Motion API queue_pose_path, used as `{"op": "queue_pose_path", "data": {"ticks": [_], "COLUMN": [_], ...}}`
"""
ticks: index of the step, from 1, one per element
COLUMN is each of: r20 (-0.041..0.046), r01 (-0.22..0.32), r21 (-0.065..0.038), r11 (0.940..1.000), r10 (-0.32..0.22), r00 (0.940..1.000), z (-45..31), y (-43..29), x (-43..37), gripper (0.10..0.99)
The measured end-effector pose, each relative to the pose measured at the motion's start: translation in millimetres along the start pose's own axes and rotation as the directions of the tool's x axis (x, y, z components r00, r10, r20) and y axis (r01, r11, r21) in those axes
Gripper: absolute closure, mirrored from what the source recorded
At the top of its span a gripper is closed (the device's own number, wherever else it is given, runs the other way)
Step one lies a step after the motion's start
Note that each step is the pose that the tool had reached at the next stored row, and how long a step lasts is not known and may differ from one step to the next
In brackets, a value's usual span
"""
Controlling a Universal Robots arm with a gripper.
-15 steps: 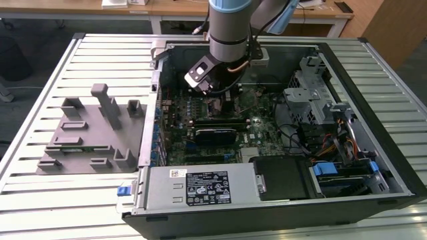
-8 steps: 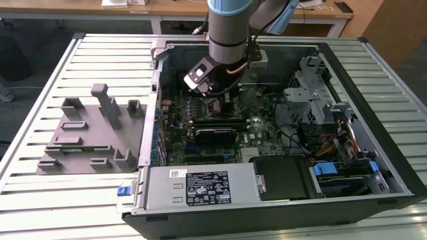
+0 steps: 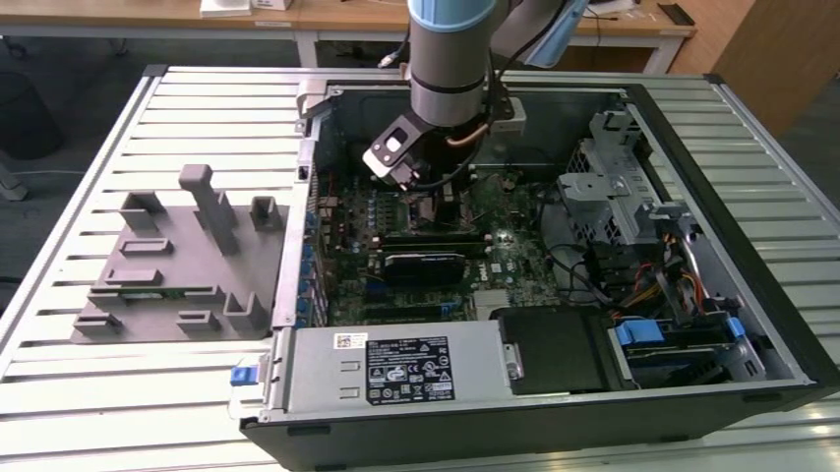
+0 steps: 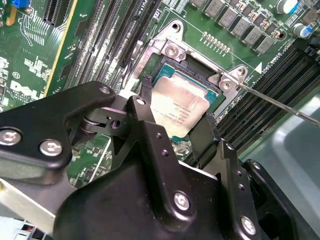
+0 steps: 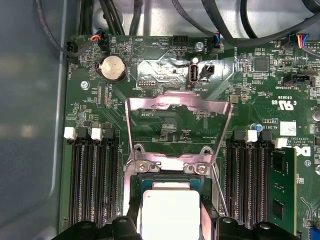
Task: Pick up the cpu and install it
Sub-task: 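Place the cpu into insertion slot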
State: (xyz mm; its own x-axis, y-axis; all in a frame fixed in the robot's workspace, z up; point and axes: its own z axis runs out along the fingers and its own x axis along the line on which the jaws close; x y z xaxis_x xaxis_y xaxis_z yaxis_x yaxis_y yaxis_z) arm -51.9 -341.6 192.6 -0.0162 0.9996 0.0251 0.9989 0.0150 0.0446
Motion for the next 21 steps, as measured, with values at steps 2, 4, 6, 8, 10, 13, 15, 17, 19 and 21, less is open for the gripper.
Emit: {"op": "queue_pose_path", "data": {"ticks": [2,4,6,8,10,13,15,17,19,21], "r20": [-0.0044,-0.0077,-0.0071,-0.0067,-0.0069,-0.0068,-0.0069,-0.0076,-0.008,-0.0073], "r01": [0.0,-0.001,-0.01,-0.016,-0.017,-0.019,-0.019,-0.019,-0.019,-0.019], "r21": [0.0,0.0,0.0,0.0,0.0,0.0,-0.001,-0.001,-0.001,-0.001], "r11": [1.0,1.0,1.0,0.9999,0.9999,0.9998,0.9998,0.9998,0.9998,0.9998], "r10": [0.0,0.001,0.01,0.016,0.017,0.019,0.019,0.019,0.019,0.019], "r00": [1.0,1.0,0.9999,0.9998,0.9998,0.9998,0.9998,0.9998,0.9998,0.9998], "z": [0.2,0.6,1.2,1.4,1.7,1.8,1.9,2.1,2.3,2.0], "y": [0.0,-0.1,-0.1,-0.1,-0.1,-0.1,-0.1,-0.1,0.0,-0.1], "x": [0.0,0.1,0.0,-0.1,0.0,0.0,0.0,0.1,0.2,0.1], "gripper": [0.541,0.541,0.541,0.541,0.541,0.541,0.541,0.541,0.533,0.471]}}
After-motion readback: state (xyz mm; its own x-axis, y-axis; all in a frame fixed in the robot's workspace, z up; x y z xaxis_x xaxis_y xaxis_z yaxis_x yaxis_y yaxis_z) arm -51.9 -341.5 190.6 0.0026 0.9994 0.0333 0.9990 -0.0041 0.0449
